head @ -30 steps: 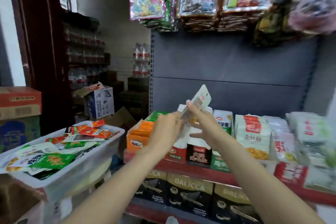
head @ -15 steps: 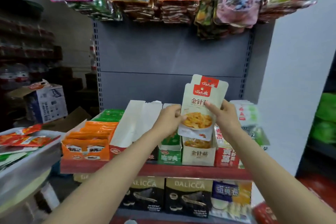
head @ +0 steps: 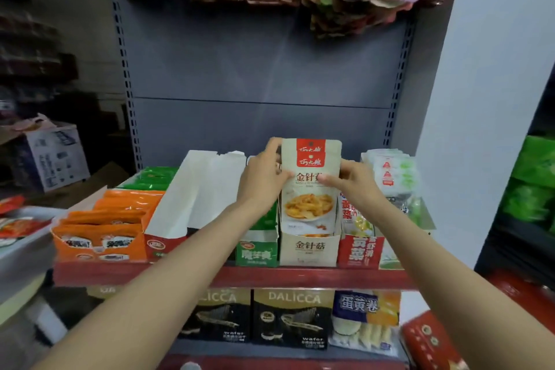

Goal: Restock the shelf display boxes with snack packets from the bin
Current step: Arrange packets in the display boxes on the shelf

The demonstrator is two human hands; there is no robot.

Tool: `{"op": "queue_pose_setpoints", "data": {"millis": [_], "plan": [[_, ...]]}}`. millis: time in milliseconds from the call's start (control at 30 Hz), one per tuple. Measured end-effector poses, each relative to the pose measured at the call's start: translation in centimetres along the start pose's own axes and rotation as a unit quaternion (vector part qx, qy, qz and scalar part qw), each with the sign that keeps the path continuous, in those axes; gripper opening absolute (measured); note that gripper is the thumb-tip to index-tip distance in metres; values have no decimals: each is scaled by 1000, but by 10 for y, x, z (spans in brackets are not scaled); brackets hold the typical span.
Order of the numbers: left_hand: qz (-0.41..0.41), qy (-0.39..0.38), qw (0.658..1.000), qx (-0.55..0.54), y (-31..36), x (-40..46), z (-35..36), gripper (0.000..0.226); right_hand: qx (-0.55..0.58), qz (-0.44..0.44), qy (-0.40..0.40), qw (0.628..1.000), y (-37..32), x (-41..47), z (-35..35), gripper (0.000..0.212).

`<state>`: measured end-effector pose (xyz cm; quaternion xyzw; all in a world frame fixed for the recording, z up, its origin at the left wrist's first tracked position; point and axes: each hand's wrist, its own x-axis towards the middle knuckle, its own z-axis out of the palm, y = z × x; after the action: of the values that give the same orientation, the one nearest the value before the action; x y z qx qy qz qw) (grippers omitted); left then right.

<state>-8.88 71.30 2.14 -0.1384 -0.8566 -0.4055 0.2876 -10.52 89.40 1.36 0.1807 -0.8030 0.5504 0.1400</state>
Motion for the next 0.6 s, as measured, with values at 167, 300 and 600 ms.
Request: {"op": "queue_pose_setpoints", "data": {"millis": [167, 300, 600], "plan": [[52, -33, 993, 103, -3, -5, 5, 54, -153, -63, 27, 986, 4, -5, 4, 73], [71, -36, 982, 171, -6, -9, 7, 29, -278, -79, 28, 957, 17, -8, 7, 60], [54, -24, 983, 176, -5, -1, 2, 23, -382, -92, 76, 916, 0, -9, 13, 30]]}}
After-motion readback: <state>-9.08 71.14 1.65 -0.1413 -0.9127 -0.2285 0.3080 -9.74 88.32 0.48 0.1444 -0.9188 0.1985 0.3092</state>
